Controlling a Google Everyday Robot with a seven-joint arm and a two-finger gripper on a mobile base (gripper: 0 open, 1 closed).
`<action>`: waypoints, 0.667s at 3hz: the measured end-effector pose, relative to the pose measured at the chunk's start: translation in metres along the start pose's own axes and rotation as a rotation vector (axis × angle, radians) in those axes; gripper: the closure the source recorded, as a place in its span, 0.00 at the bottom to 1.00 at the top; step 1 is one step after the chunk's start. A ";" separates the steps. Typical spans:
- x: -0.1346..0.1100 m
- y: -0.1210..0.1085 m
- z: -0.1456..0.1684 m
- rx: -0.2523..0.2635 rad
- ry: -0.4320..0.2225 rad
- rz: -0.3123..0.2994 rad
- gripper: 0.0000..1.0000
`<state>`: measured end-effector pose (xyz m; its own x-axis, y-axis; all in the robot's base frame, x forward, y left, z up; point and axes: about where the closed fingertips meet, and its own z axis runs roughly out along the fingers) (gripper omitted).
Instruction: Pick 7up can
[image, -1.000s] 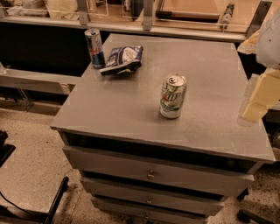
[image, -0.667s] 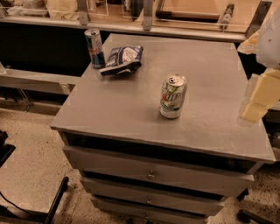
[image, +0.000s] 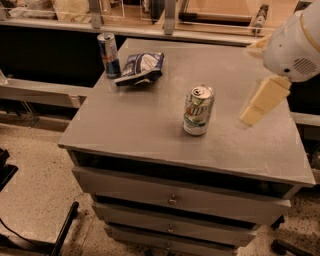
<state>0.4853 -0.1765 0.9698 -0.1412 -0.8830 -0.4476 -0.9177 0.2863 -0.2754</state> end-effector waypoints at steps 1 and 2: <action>-0.035 -0.016 0.028 -0.006 -0.192 -0.007 0.00; -0.064 -0.023 0.048 -0.015 -0.348 -0.015 0.00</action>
Offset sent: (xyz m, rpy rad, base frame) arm 0.0704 0.1002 -0.0063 0.4997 -0.1438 0.1752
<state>0.5334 -0.1086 0.9635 0.0048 -0.7067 -0.7075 -0.9243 0.2669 -0.2729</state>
